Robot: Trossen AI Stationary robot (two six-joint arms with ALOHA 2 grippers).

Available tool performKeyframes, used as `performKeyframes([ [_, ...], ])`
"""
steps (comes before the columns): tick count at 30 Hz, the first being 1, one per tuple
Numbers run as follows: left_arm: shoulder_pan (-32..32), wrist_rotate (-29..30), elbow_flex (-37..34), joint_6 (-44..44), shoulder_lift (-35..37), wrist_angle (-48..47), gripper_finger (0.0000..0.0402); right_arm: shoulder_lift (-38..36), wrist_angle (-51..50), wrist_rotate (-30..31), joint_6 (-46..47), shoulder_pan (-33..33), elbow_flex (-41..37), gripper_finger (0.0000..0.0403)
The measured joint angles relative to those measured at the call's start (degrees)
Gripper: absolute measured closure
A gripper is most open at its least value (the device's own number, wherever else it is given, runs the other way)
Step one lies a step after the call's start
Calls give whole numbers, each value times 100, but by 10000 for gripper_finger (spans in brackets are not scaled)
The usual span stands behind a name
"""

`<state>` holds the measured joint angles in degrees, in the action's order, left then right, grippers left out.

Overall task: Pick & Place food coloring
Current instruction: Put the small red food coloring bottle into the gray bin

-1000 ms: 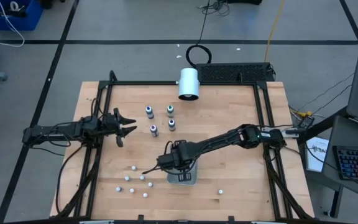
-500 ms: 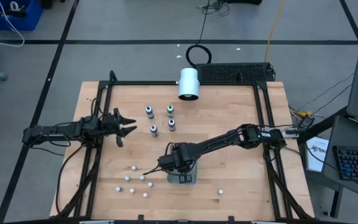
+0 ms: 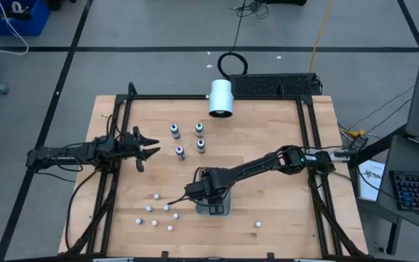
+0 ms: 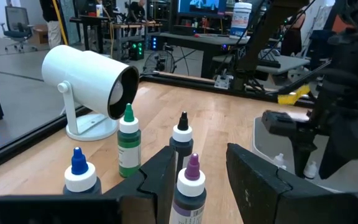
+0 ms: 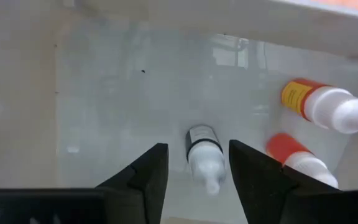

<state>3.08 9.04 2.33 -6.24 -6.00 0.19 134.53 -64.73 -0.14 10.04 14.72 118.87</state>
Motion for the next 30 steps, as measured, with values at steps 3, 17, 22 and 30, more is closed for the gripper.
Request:
performKeyframes([
  [3,1,0,0,0,0,2,254,-110,-31,1,110,10,11,252],
  [17,1,3,0,0,2,2,254,-1335,-1546,72,2504,654,-9,253],
  [22,0,2,0,0,2,-8,254,-1766,-1624,186,4036,1304,-561,253],
  [30,2,2,0,0,2,-5,254,-2227,-469,149,5800,2083,-2145,253],
])
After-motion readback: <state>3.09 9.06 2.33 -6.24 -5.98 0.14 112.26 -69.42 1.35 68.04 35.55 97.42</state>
